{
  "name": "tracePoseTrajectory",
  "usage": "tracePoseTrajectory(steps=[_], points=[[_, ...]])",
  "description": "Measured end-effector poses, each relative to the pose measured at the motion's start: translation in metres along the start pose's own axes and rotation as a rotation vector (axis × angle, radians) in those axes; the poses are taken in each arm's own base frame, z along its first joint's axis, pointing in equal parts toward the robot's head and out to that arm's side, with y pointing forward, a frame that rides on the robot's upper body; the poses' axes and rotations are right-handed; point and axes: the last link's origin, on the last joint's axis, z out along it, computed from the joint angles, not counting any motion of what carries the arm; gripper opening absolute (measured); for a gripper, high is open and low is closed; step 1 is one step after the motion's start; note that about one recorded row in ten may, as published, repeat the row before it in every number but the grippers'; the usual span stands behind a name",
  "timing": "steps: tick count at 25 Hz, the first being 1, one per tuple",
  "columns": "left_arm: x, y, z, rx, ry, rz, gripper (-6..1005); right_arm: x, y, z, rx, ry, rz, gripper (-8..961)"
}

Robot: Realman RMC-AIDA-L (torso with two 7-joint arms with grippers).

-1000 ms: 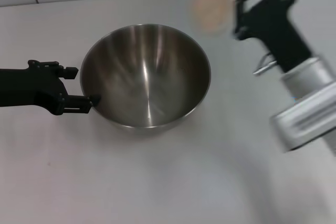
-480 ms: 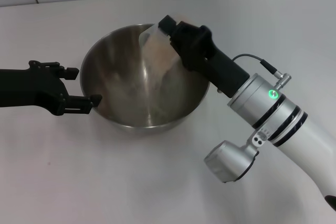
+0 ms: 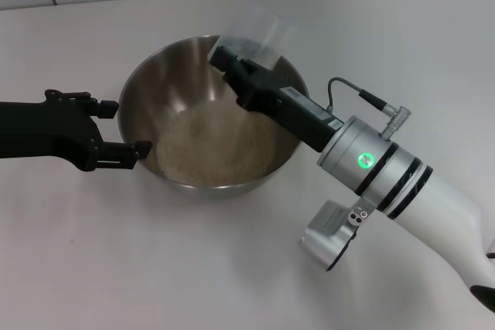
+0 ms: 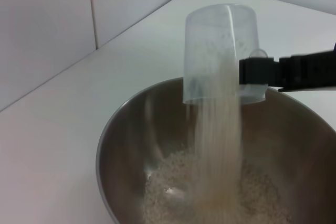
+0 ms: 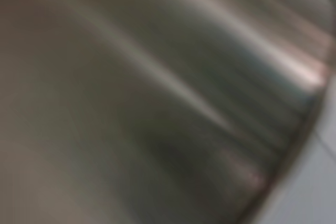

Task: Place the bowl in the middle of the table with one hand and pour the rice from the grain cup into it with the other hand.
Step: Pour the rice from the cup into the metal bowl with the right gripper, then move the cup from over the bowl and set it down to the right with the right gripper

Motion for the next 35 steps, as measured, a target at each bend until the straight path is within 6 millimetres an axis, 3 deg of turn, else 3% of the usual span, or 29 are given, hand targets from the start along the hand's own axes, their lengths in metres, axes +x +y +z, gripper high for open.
tracePoseTrajectory(steps=[1,6,12,15,16,17,20,21,23,25,26,27,31,35], points=[[0.0,0.0,0.0,-0.001,0.0,0.001,815,-0.001,-0.001,0.001,0.009,-0.013,-0.106,20],[0.002,0.001,0.001,-0.009,-0.001,0.007,815,-0.007,-0.005,0.004,0.054,-0.065,-0.276,20],[0.003,0.001,0.001,-0.013,-0.002,0.009,815,-0.014,-0.007,0.004,0.043,-0.092,-0.232,21],[0.003,0.001,0.001,-0.014,-0.002,0.01,815,-0.009,-0.022,0.009,0.029,0.012,0.082,22],[0.003,0.001,0.001,-0.014,-0.003,0.009,815,-0.001,-0.036,0.013,0.054,0.105,0.366,22],[0.003,0.001,0.001,-0.014,-0.003,0.009,815,-0.001,-0.036,0.013,0.054,0.105,0.366,22],[0.003,0.001,0.001,-0.014,-0.003,0.009,815,0.016,-0.05,0.013,0.125,0.235,0.787,22],[0.003,0.001,0.001,-0.014,-0.002,0.01,815,0.028,-0.052,0.011,0.17,0.314,1.048,23],[0.003,0.001,0.001,-0.014,-0.002,0.01,815,0.032,-0.05,0.009,0.188,0.341,1.153,23],[0.003,0.001,0.001,-0.014,-0.002,0.009,815,0.042,-0.04,0.002,0.229,0.393,1.382,23],[0.003,0.001,0.001,-0.014,-0.002,0.01,815,0.051,-0.026,-0.006,0.268,0.443,1.587,23],[0.003,0.001,0.001,-0.014,-0.002,0.01,815,0.051,-0.026,-0.006,0.268,0.443,1.587,23],[0.004,0.001,0.001,-0.013,-0.001,0.012,815,0.067,0.02,-0.032,0.33,0.574,1.949,24],[0.004,0.001,0.001,-0.013,-0.002,0.011,815,0.077,0.058,-0.051,0.34,0.643,2.166,25]])
